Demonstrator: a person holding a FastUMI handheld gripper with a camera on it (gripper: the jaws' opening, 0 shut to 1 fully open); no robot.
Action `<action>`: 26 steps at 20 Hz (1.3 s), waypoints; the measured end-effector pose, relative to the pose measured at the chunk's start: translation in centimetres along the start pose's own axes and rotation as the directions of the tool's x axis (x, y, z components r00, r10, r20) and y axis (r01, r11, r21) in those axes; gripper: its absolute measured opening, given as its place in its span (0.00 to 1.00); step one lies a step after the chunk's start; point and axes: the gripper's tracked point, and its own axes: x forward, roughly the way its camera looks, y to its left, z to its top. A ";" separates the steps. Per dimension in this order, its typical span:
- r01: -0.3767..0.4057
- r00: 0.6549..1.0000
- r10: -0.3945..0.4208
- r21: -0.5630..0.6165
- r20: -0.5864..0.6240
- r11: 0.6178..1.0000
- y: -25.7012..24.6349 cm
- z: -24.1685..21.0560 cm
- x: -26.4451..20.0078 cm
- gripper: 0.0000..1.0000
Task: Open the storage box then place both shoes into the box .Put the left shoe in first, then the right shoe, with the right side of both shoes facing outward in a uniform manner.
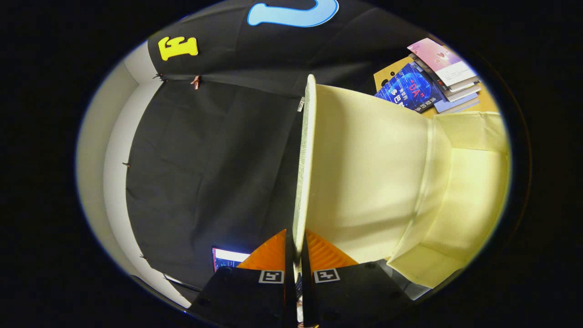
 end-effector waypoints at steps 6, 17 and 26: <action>0.057 0.998 -0.056 -0.071 0.014 0.996 -2.3 -0.4 3.0 0.47; 0.385 0.915 -0.265 -0.459 0.305 0.801 -8.3 0.8 -13.5 0.98; 0.782 0.618 -0.535 -0.380 0.576 0.494 -19.9 1.1 -31.7 0.98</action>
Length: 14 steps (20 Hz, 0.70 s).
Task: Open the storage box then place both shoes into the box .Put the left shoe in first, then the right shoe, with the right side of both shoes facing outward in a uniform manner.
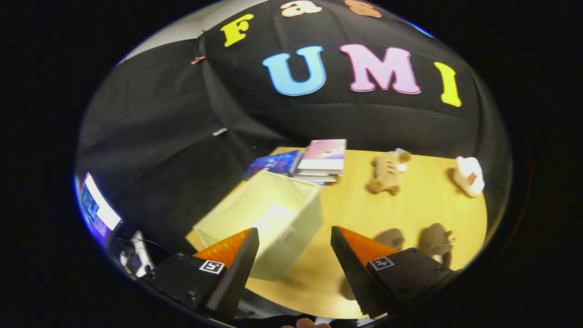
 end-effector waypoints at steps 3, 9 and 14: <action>0.122 0.992 -0.118 0.069 -0.050 0.990 -5.2 -3.4 -0.6 0.98; 0.254 0.956 -0.233 0.110 -0.177 0.961 -12.5 -10.6 1.0 0.99; 0.331 0.929 -0.304 0.108 -0.213 0.937 -16.3 -13.5 5.5 0.99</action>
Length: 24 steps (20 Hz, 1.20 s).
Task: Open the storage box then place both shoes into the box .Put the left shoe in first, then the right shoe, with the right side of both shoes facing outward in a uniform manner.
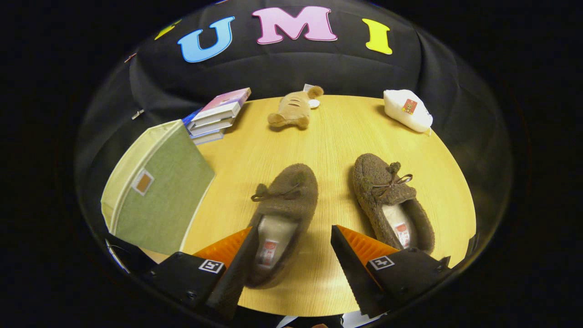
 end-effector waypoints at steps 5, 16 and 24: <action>0.061 0.998 -0.059 0.112 -0.029 0.992 -1.0 -0.5 4.0 0.88; 0.063 0.987 -0.021 0.262 -0.161 0.963 -0.2 -1.0 4.6 0.10; -0.009 0.998 0.030 0.312 -0.061 0.950 1.5 5.9 -1.4 0.07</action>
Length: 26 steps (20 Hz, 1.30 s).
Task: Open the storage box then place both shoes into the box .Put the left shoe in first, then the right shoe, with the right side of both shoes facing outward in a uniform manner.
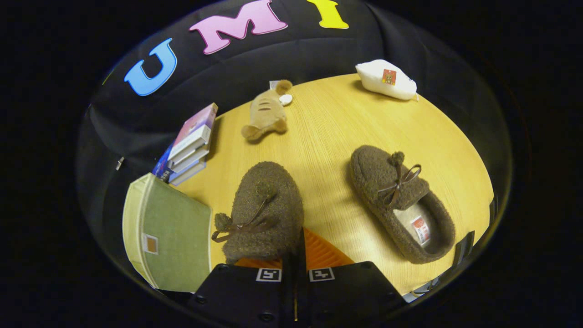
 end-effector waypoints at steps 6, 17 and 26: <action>-0.113 0.988 0.115 -0.022 0.104 0.993 6.9 5.9 -6.9 0.07; -0.321 0.947 0.321 0.005 -0.008 0.947 23.7 3.3 -7.9 0.07; -0.313 0.941 0.310 -0.001 -0.134 0.950 32.3 -3.8 -2.7 0.07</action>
